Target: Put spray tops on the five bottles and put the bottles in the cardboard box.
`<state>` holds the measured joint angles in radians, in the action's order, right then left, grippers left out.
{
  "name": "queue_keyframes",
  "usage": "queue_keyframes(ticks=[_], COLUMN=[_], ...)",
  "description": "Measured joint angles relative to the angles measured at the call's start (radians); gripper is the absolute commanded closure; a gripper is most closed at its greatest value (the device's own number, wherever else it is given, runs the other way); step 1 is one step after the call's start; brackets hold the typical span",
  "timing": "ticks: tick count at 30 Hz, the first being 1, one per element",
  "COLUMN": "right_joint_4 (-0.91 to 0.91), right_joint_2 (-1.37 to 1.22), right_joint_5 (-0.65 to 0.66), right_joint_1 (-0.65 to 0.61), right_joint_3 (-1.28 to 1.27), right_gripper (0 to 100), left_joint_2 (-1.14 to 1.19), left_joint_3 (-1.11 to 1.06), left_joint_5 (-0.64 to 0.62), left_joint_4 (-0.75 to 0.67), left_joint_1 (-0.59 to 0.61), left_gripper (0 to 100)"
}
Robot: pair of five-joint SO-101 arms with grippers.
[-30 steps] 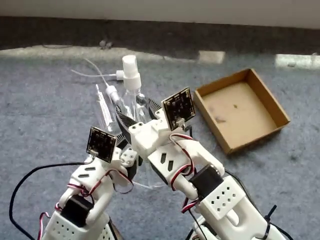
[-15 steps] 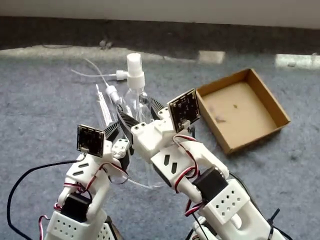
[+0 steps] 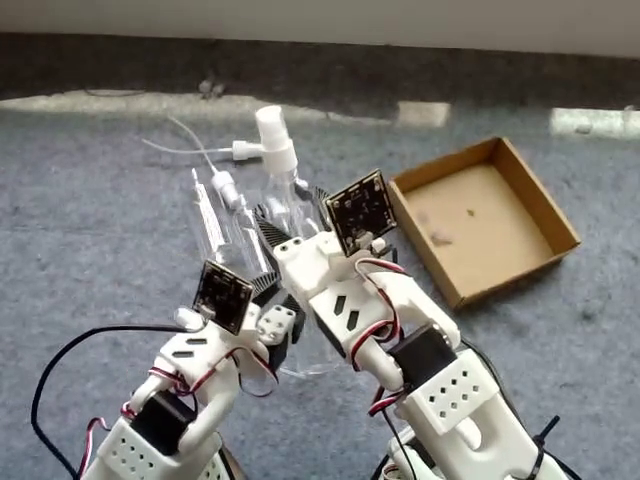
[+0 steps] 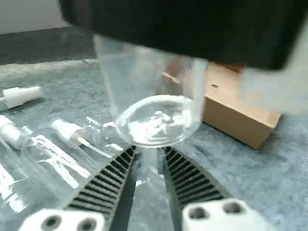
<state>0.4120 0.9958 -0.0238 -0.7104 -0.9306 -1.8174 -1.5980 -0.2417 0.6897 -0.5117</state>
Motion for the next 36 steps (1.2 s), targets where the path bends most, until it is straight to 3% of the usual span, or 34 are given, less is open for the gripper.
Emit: queue_keyframes(ticks=[8, 12, 25, 31, 36], right_joint_4=[0.0, 0.0, -0.002, -0.009, 0.002], right_joint_2=[0.002, 0.002, 0.002, 0.003, 0.002], right_joint_5=[0.006, 0.006, 0.006, 0.006, 0.006], right_joint_1=[0.0, 0.0, 0.002, 0.005, 0.002], right_joint_3=[0.0, 0.0, 0.002, 0.003, 0.002], right_gripper=[91.1, 91.1, 91.1, 91.1, 91.1], left_joint_2=[0.0, 0.0, 0.0, 0.002, 0.002], left_joint_3=[0.0, 0.032, 0.061, -0.008, -0.048], left_joint_5=[0.0, 0.0, -0.002, -0.002, -0.002], left_joint_4=[0.0, 0.0, 0.0, -0.126, -0.178], left_joint_1=[-0.172, -0.189, 0.057, 0.189, 0.218], left_gripper=[100, 100, 100, 100, 100])
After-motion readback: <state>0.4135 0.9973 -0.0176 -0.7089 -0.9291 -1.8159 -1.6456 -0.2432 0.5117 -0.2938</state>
